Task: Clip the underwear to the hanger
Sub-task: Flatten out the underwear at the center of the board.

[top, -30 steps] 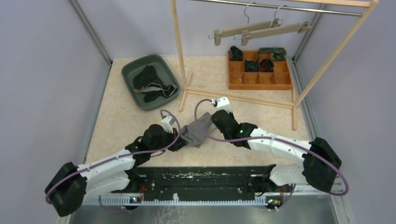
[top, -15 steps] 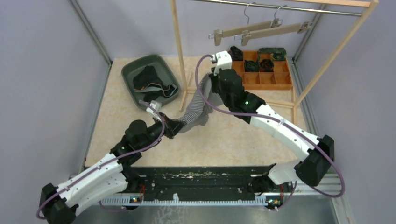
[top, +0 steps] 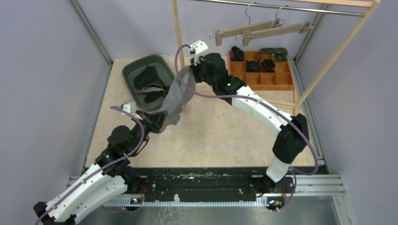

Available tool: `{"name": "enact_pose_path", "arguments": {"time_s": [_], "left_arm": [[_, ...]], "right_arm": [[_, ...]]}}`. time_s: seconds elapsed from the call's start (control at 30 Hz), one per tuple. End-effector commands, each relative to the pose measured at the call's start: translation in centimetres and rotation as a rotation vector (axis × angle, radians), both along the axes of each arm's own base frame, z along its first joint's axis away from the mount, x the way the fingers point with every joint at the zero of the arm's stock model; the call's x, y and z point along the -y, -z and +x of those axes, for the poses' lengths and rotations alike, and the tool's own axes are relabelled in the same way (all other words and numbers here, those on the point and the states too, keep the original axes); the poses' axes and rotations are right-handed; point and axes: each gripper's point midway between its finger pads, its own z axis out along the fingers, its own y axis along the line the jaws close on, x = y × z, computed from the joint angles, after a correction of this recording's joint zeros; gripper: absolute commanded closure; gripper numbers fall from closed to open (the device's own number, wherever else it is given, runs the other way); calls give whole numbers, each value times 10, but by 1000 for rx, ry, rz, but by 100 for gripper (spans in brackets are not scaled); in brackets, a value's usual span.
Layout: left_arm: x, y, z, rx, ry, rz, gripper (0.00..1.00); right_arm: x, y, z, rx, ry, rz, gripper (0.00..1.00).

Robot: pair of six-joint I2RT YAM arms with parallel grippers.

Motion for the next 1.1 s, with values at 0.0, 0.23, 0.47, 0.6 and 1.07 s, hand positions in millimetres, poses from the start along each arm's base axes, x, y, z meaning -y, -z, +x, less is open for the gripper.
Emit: {"name": "enact_pose_path", "arguments": {"time_s": [0.0,0.23,0.47,0.6,1.07], "left_arm": [[-26,7,1,-37,-117,11,100],[11,75,-8,-158,40,-58,100],[50,145,-21,-309,194,-177,100],[60,145,-26,-297,207,-191,100],[104,151,-44,-332,295,-214,98]], "right_arm": [[-33,-22,2,58,-141,59,100],[-7,62,-2,-99,-102,-28,100],[40,118,-12,-243,-56,-61,100],[56,133,-15,-282,-39,-74,100],[65,165,8,-355,-1,-125,100]]}}
